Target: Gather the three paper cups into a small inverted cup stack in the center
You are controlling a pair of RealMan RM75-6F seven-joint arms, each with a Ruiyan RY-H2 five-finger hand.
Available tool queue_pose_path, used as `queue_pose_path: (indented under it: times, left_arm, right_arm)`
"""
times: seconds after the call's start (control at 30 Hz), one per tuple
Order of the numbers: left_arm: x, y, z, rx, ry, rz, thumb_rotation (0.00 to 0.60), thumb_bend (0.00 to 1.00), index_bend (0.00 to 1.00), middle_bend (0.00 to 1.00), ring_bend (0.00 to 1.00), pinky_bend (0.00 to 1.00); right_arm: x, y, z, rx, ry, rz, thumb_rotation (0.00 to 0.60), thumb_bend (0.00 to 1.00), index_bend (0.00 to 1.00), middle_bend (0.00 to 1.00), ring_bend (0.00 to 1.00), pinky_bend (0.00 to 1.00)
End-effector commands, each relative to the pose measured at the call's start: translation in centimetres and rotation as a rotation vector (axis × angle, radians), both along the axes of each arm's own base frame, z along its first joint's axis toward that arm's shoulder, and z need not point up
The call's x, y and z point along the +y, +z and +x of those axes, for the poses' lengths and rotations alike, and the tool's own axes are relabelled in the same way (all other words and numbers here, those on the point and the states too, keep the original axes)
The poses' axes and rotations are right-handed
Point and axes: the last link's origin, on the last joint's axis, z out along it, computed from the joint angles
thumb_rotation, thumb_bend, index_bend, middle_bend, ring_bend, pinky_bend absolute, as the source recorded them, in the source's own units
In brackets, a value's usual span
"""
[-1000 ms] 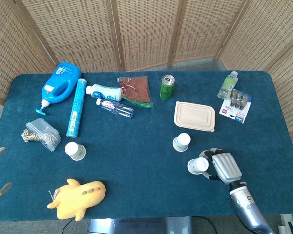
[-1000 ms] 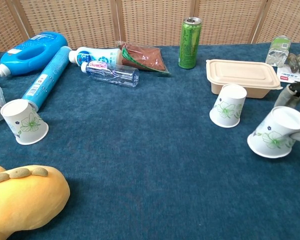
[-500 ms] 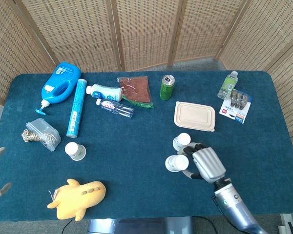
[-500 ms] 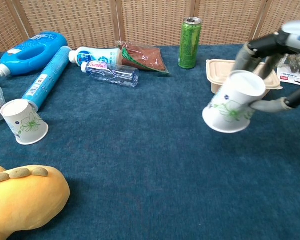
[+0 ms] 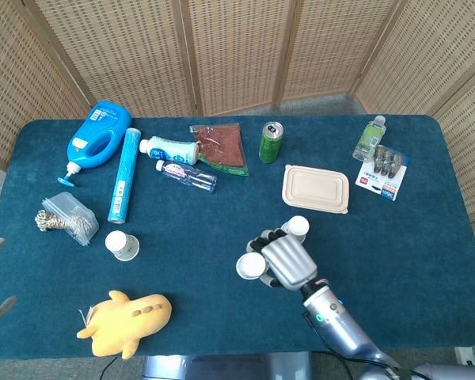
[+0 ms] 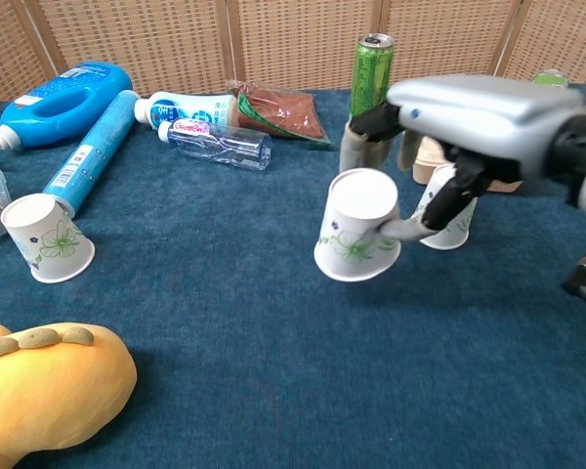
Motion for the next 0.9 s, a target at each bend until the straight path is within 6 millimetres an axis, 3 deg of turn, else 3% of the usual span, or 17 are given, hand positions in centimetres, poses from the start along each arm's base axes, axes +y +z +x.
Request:
queue_pose_path:
  times: [0.03, 0.43, 0.9]
  left_arm:
    - [0.0, 0.1, 0.0, 0.000, 0.000, 0.001, 0.600, 0.26, 0.00, 0.00, 0.00, 0.00]
    - [0.2, 0.0, -0.2, -0.002, 0.009, -0.004, 0.600, 0.26, 0.00, 0.00, 0.00, 0.00]
    - [0.3, -0.1, -0.4, 0.001, 0.014, -0.009, 0.600, 0.26, 0.00, 0.00, 0.00, 0.00]
  right_arm:
    - [-0.7, -1.3, 0.4, 0.041, 0.010, 0.005, 0.600, 0.37, 0.42, 0.48, 0.31, 0.37]
    - [-2.3, -3.3, 0.7, 0.108, -0.009, 0.000, 0.600, 0.37, 0.42, 0.48, 0.31, 0.37]
    - [-2.8, -4.8, 0.8, 0.106, -0.072, -0.023, 0.600, 0.37, 0.42, 0.48, 0.31, 0.37]
